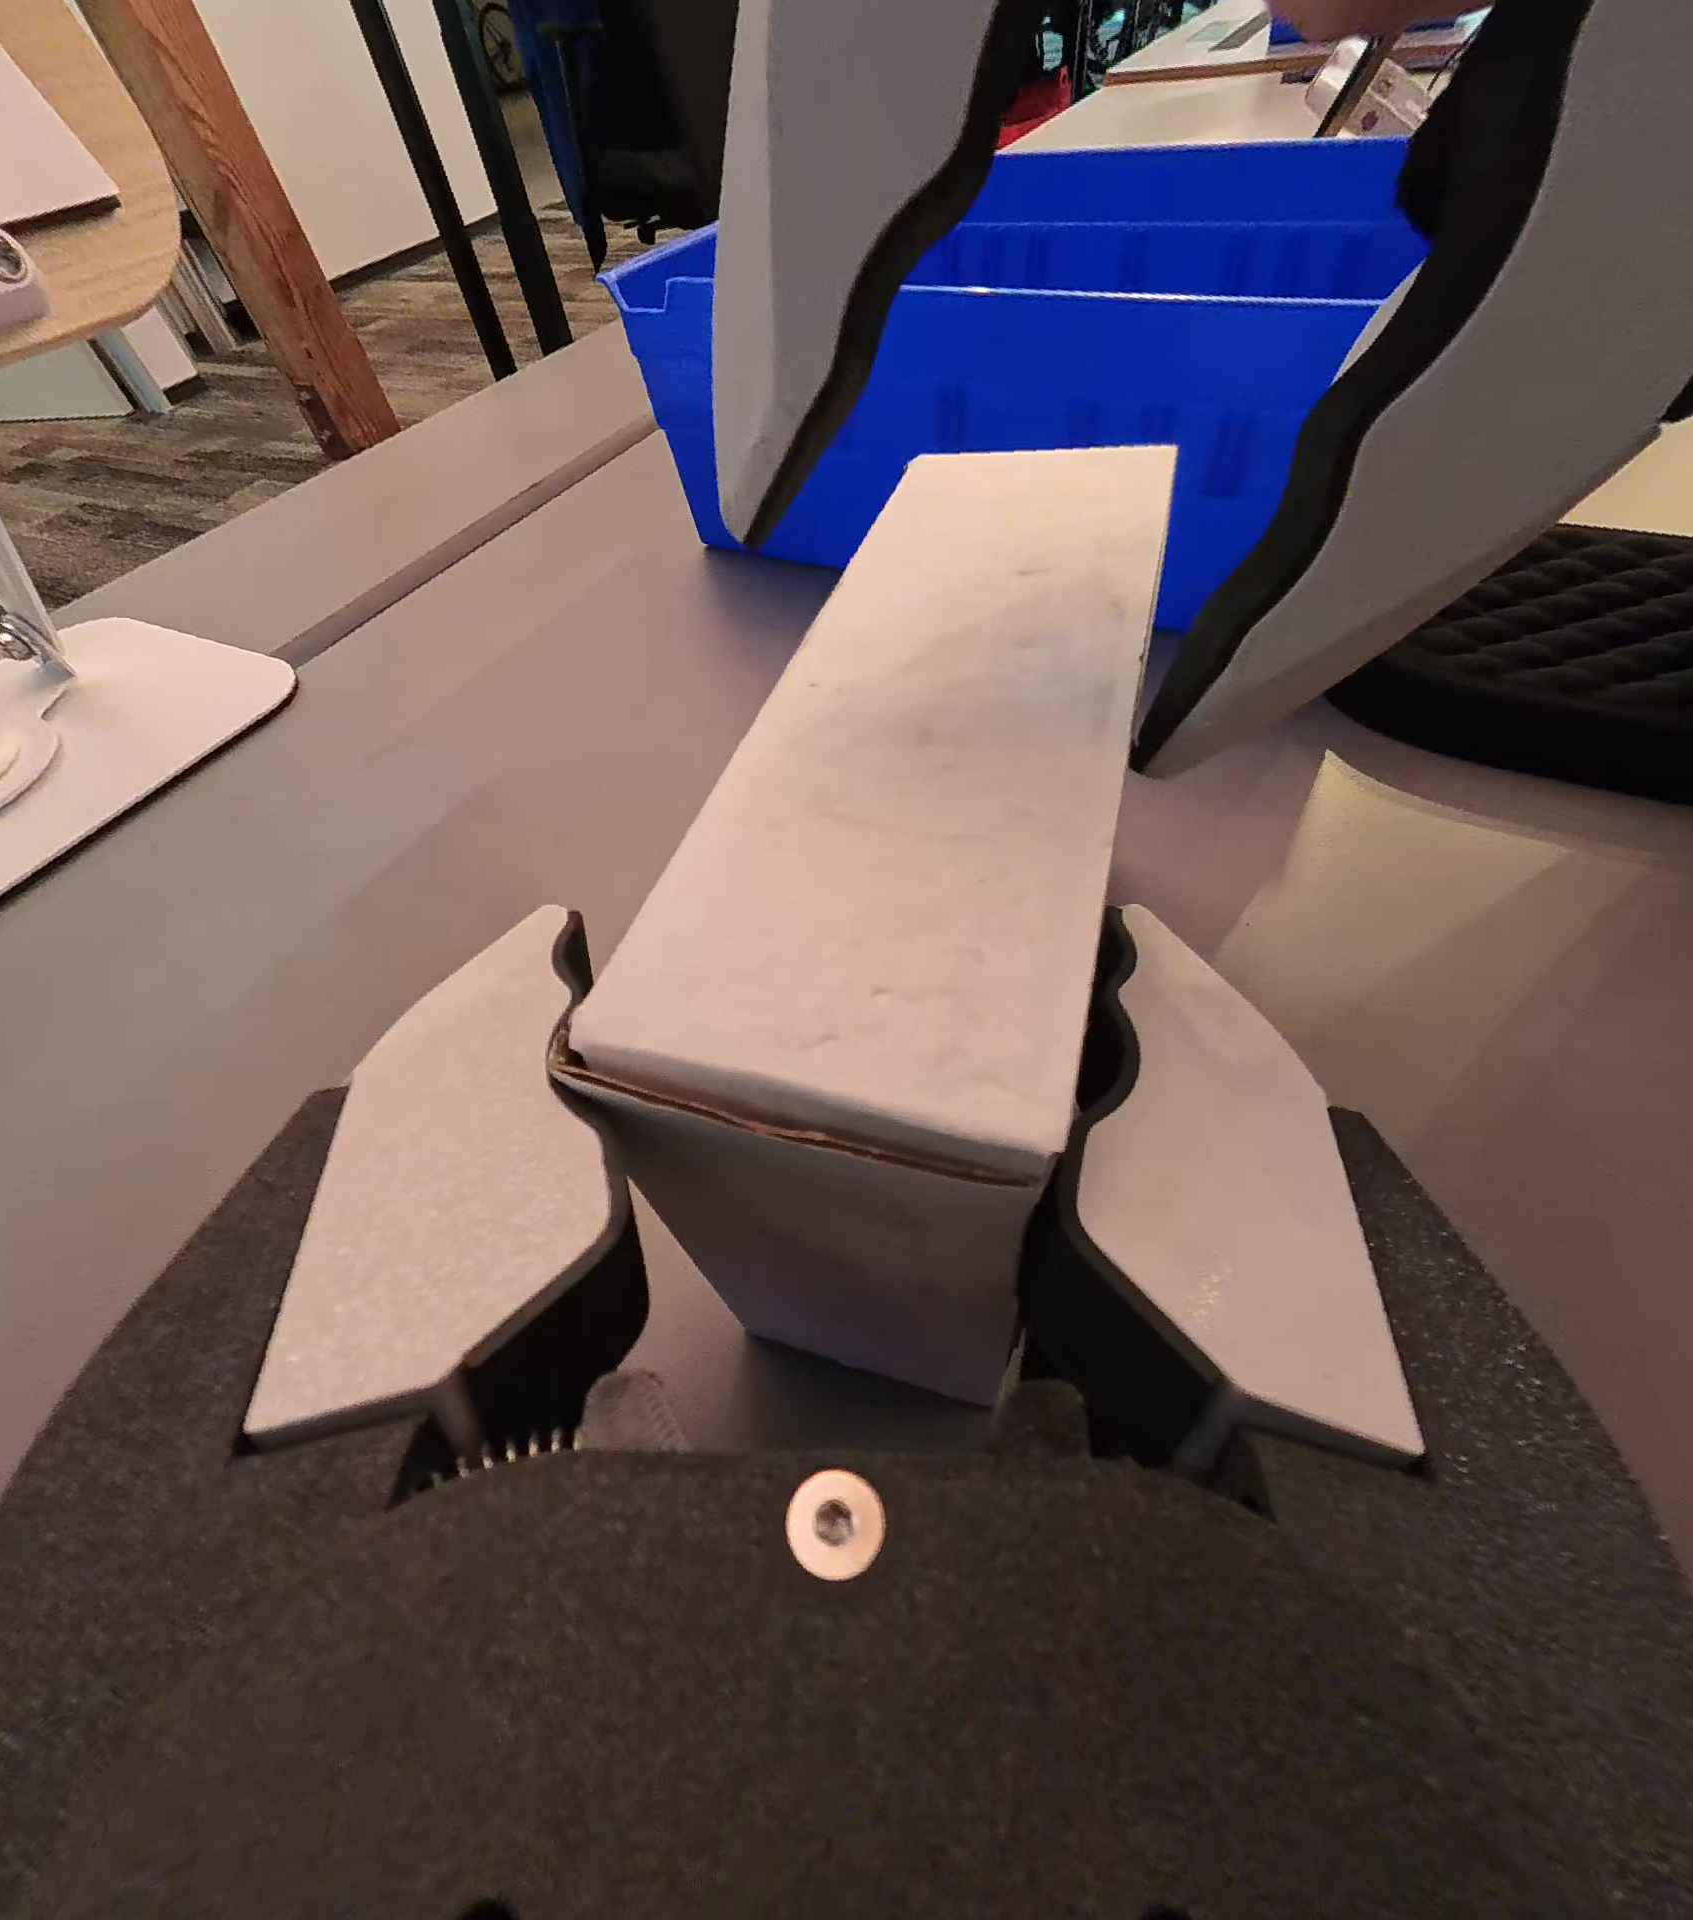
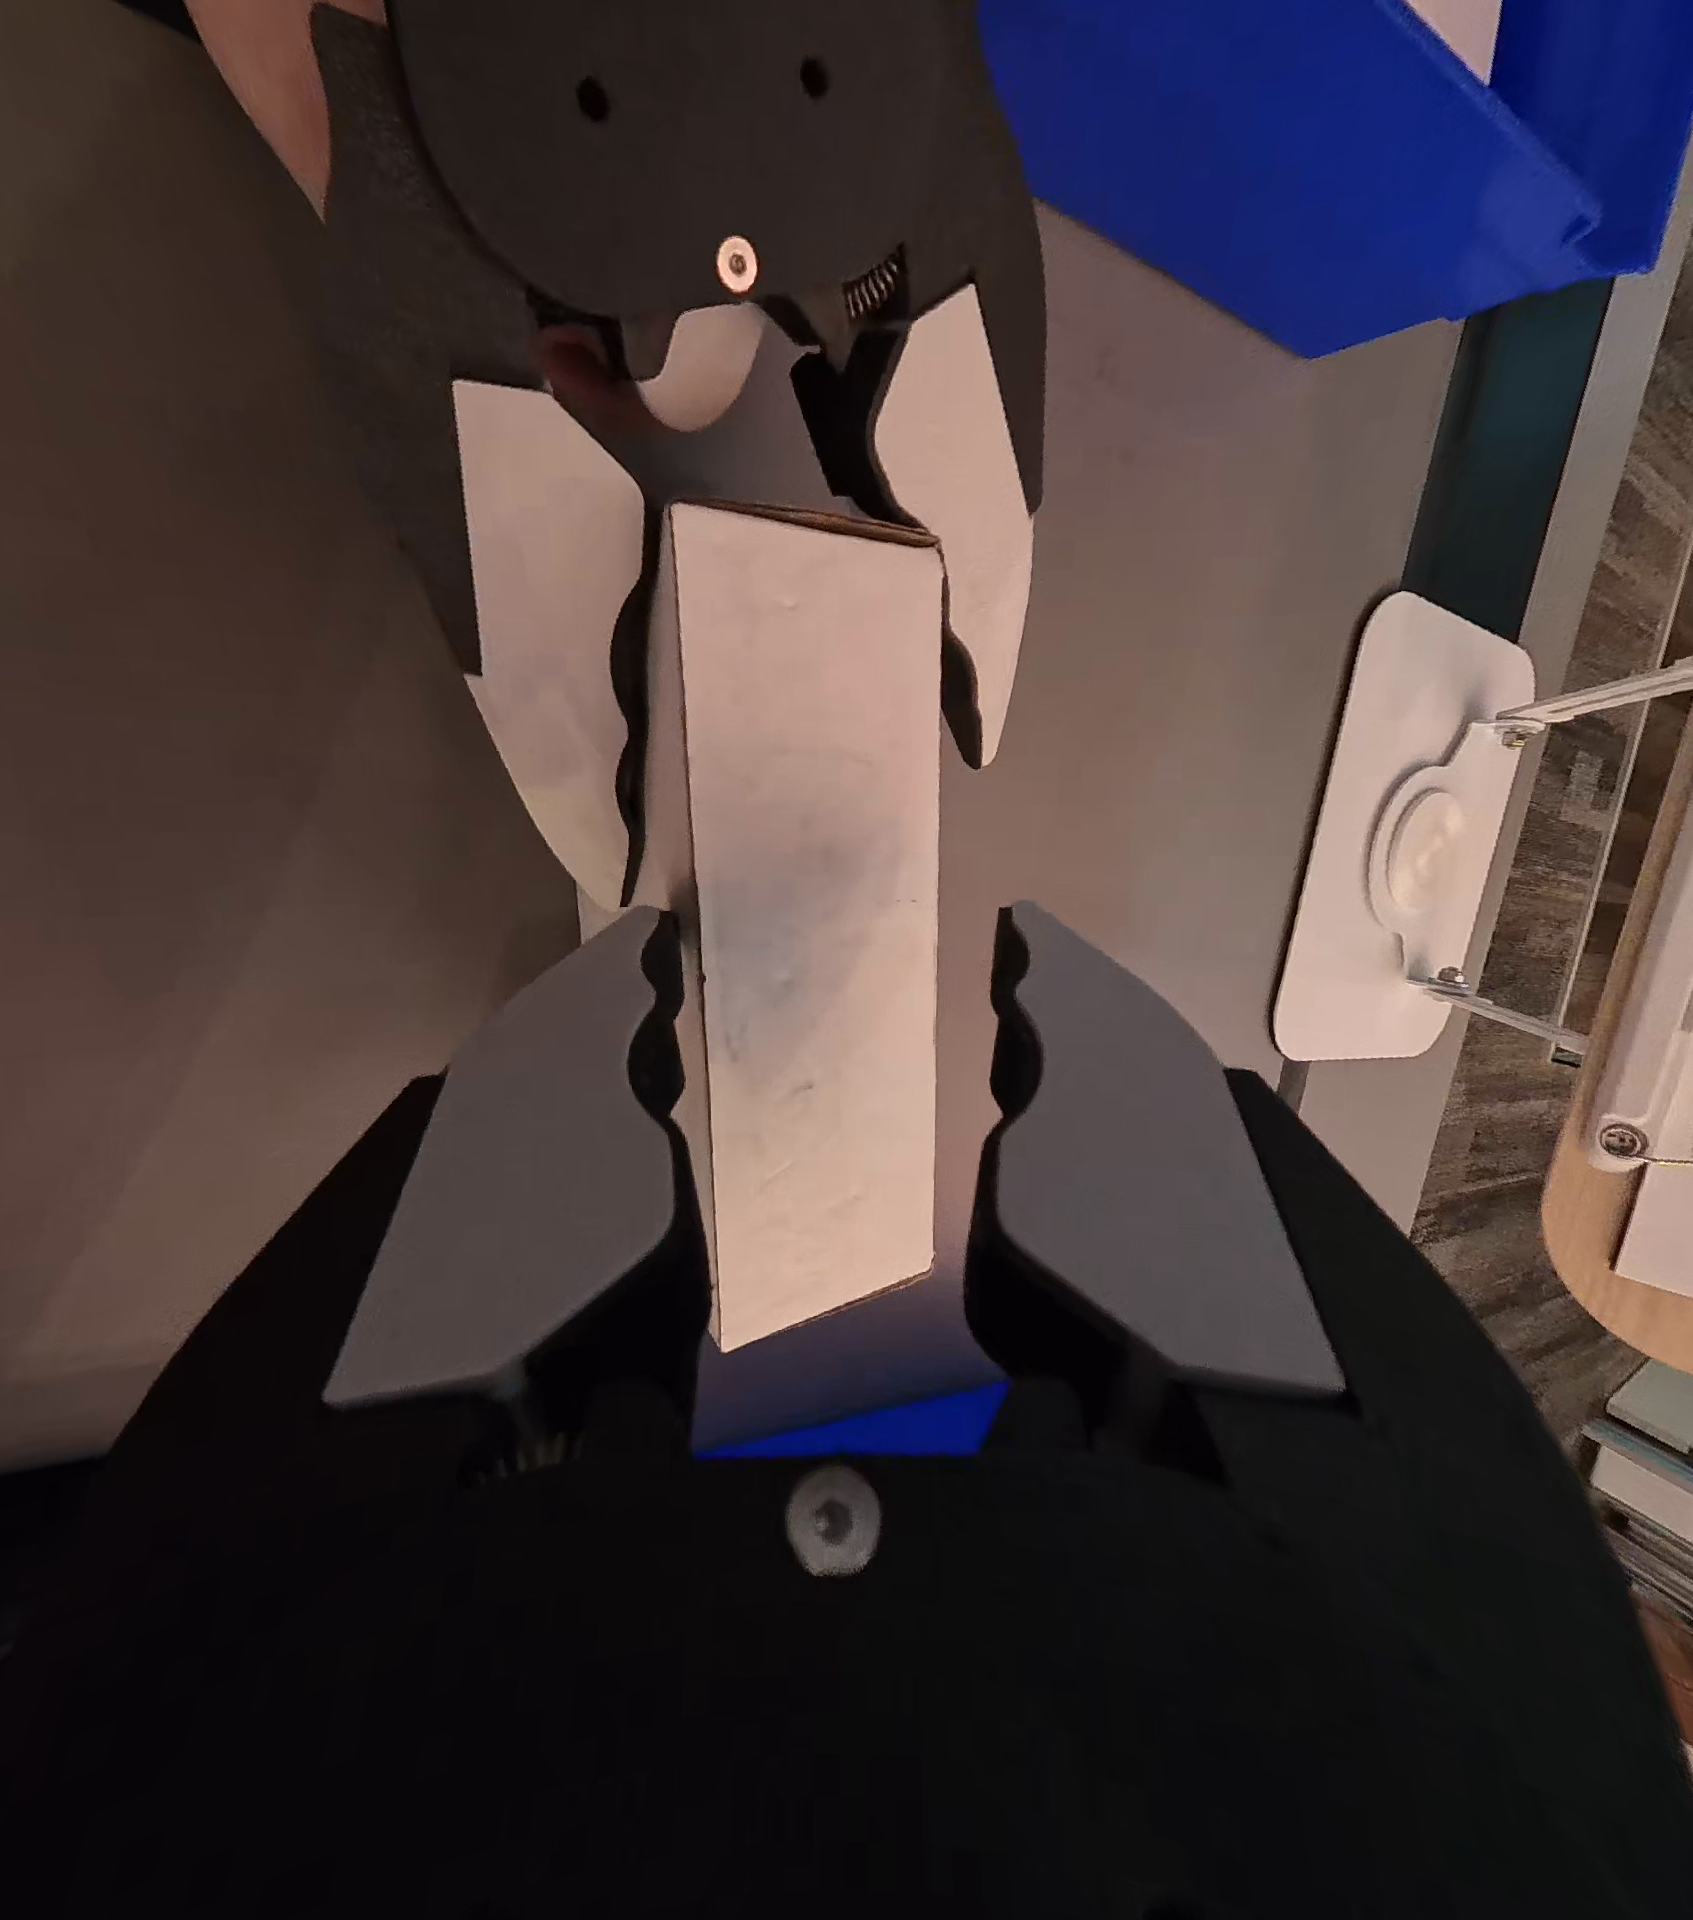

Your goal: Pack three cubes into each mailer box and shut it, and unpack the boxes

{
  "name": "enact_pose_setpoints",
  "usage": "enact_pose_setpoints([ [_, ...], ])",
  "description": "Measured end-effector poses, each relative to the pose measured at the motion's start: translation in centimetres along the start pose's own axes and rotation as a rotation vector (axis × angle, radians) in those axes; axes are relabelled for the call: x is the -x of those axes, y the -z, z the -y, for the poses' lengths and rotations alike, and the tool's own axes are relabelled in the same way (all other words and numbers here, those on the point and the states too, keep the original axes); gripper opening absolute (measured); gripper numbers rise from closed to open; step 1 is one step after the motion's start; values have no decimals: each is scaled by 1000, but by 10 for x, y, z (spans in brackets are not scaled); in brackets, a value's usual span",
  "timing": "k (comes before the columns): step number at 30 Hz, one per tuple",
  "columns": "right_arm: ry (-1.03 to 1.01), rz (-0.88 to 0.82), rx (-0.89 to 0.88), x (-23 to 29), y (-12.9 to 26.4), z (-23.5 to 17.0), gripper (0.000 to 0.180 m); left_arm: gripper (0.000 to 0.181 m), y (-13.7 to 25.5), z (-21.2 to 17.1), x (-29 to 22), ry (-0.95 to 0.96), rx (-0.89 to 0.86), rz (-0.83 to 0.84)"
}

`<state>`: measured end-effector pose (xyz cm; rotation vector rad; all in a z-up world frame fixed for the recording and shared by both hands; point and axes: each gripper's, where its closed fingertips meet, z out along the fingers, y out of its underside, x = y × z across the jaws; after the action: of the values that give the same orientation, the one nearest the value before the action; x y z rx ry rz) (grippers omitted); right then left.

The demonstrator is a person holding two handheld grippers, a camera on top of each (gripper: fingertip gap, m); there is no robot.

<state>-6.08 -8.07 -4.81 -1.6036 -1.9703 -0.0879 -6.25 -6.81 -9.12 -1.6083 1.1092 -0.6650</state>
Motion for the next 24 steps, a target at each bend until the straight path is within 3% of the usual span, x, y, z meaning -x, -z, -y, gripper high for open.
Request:
enact_pose_setpoints([
  [17,-9,-15,-10,1,3,6,48,90,1,-1,1,0,10,-6],
  [24,75,-102,-6,-4,7,11,43,90,3,-1,4,3,25,17],
])
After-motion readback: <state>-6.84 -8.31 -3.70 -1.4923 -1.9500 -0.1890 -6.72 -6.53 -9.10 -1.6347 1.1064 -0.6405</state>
